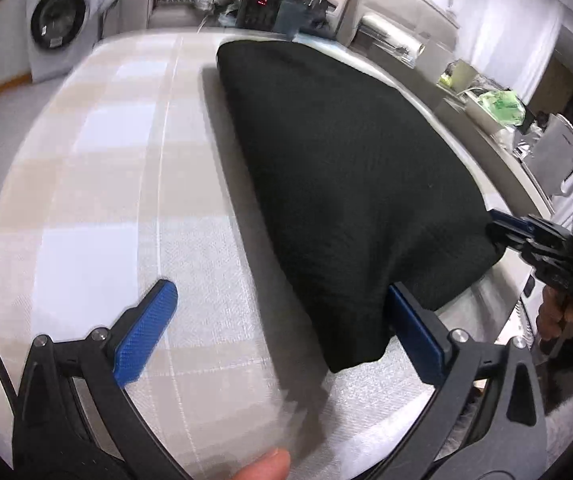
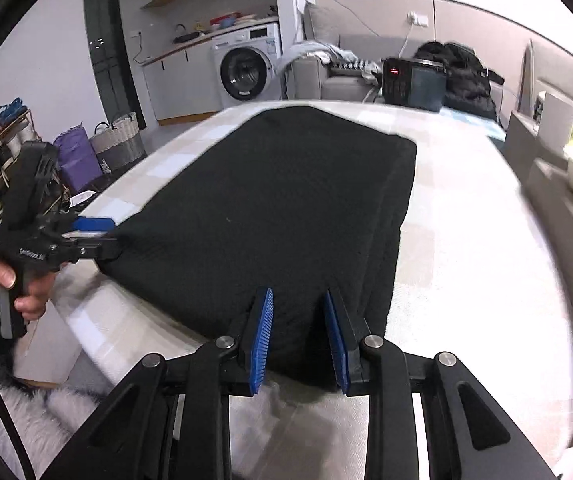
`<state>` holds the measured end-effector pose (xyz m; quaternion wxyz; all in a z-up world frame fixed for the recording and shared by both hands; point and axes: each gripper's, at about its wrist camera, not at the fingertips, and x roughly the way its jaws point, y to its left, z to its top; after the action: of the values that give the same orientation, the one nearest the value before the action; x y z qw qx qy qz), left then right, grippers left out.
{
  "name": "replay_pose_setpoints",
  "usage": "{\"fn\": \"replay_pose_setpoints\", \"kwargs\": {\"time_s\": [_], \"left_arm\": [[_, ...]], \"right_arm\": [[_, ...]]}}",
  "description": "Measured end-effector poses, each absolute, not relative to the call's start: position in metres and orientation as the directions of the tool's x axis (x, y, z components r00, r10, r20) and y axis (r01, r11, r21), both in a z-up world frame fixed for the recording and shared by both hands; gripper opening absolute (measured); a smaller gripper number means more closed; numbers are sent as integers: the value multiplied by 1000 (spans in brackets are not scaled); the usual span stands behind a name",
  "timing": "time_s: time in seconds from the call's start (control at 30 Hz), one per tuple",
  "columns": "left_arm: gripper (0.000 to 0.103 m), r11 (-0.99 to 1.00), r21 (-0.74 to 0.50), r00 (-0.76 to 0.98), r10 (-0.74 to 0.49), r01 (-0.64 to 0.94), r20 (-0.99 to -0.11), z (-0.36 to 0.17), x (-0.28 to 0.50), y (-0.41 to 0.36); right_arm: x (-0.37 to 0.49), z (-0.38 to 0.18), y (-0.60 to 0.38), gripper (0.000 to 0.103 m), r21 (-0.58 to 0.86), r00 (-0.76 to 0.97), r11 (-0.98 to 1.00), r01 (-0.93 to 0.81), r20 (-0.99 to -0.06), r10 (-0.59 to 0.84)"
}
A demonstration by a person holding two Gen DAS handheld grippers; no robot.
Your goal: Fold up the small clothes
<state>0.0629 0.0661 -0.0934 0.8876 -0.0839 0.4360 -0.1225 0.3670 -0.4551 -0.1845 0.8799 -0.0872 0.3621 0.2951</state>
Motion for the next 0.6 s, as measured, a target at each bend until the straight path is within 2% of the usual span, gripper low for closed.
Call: {"fn": "replay_pose_setpoints", "kwargs": {"time_s": [0.17,0.37,0.53,0.6], "left_arm": [[102,956,-259,575,-289,136,-766,-92,62,72],[102,948,-305,619,-295,92,-728,-84,75,72],[102,947,-321,631,-248,-1,-735,-89,97,75],[102,956,-293,625,-214,-25,-751,-93,99,76]], "right_arm": [[368,-182,-477,33,90,536,815,-573,-710,456],[390,-162,-485,33,217,565,841,-495,-655,501],[423,-174,-449,33,150,590,866,-477,-676,442],[424,-179,-440,33,77,604,870,-487,-689,399]]}}
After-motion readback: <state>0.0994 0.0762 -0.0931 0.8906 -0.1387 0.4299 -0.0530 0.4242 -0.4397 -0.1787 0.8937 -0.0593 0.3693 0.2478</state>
